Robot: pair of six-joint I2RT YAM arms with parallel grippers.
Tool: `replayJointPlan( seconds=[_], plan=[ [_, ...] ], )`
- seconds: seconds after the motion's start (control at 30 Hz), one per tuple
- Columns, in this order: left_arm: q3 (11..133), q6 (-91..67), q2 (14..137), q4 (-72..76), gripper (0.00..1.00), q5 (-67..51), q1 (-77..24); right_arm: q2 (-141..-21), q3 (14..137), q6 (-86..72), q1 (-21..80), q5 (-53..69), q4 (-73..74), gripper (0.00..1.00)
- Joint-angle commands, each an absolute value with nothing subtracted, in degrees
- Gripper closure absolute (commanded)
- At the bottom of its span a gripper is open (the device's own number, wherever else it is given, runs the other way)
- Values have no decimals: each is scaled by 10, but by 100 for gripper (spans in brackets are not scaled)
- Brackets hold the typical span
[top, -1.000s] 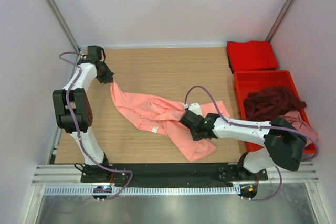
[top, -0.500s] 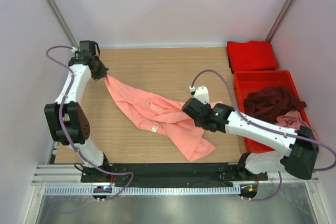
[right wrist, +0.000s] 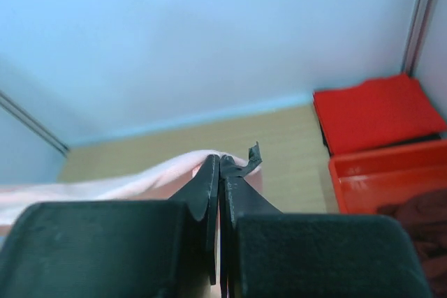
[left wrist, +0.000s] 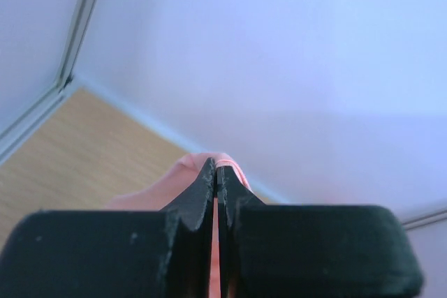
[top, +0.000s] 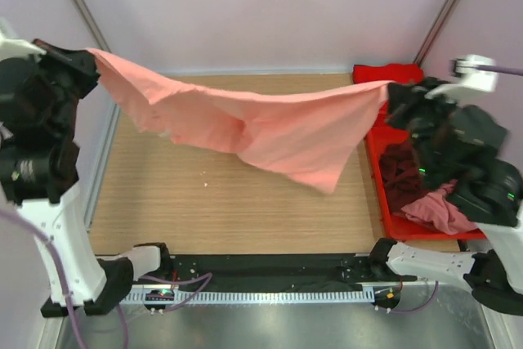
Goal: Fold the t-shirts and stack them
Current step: Flatten the tshirt out
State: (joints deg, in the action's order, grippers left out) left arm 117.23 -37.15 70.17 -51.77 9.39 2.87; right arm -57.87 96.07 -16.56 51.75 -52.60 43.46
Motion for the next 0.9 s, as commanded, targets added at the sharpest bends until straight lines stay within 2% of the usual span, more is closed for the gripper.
replayJointPlan(
  seconds=[0.0, 0.13, 0.33, 0.5, 0.67, 0.87],
  plan=[
    [1249, -365, 672, -562, 100, 115, 29, -504, 988, -67, 517, -519, 319, 99],
    [1260, -372, 641, -550, 100, 116, 15, -490, 1025, -41, 517, -480, 336, 99],
    [1260, -360, 684, -562, 100, 109, 16, -524, 1047, -3, 518, -533, 391, 99],
    [1245, -319, 740, -545, 100, 121, 15, -576, 1018, 77, 518, -574, 302, 99],
    [1295, -287, 825, -520, 100, 158, 15, -664, 1036, 150, 508, -565, 192, 99],
    [1364, -274, 912, -481, 100, 182, 15, -844, 1242, 31, 345, -399, 322, 99]
  ],
)
